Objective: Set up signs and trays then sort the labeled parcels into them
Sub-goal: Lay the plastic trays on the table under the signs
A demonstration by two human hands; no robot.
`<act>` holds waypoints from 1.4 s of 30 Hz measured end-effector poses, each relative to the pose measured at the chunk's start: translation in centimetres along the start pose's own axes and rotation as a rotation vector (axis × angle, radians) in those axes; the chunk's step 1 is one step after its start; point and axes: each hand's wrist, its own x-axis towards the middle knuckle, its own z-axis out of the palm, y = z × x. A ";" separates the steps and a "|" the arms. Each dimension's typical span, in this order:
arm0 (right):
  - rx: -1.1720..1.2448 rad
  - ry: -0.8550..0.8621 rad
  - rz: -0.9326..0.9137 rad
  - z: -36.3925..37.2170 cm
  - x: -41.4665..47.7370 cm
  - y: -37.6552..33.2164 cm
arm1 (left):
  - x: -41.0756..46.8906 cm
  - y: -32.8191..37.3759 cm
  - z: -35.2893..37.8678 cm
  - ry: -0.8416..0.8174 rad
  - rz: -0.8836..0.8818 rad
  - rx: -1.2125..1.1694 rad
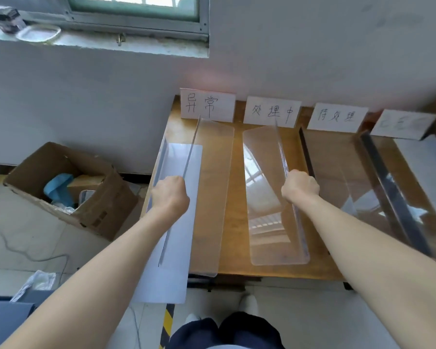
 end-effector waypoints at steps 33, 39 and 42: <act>0.092 -0.069 -0.206 -3.4 10.3 5.4 | 4.0 13.4 5.9 -0.124 -0.108 -0.154; 0.086 -0.080 -0.258 -3.3 10.5 5.5 | 3.6 13.9 6.6 -0.121 -0.103 -0.137; 0.090 -0.071 -0.265 -3.5 10.5 5.6 | 3.4 13.8 6.7 -0.117 -0.099 -0.126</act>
